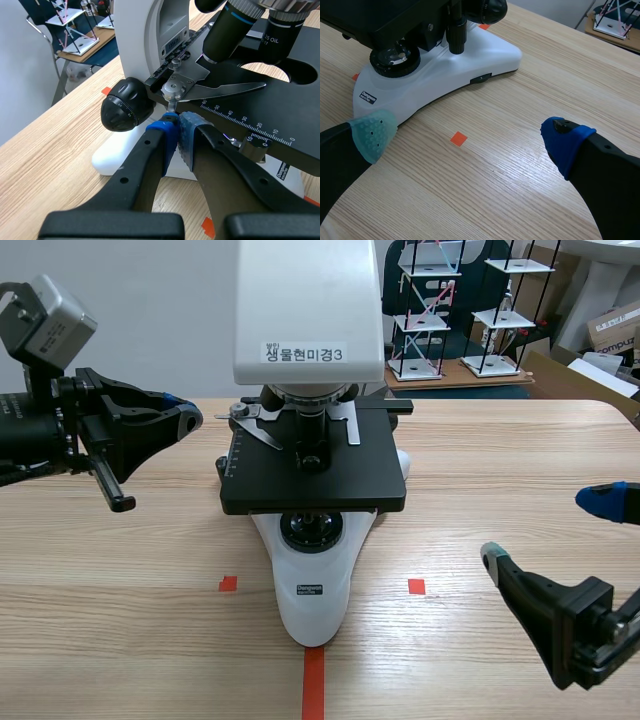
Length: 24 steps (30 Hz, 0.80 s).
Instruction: Return to the home posture
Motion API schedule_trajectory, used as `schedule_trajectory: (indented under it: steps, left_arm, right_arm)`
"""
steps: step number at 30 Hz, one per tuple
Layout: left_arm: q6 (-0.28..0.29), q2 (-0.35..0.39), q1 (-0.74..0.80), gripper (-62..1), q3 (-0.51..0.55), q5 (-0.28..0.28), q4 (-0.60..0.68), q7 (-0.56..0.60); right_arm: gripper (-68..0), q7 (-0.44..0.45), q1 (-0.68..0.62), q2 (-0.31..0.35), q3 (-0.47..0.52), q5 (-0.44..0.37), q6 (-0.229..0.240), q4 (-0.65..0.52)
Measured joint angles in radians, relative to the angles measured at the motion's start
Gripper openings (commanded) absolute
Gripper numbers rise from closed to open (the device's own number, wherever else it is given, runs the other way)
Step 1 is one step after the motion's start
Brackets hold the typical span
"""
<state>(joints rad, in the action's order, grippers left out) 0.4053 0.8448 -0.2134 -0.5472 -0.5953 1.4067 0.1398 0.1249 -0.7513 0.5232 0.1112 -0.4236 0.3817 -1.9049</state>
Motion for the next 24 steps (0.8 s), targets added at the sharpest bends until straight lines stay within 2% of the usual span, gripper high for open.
schedule_trajectory:
  steps: [24]
  left_arm:
    - [0.0,0.0,0.0,-57.5,0.0,0.011,0.0,0.0]
  right_arm:
    - [-3.3,0.0,0.0,0.0,0.0,0.0,0.0,0.0]
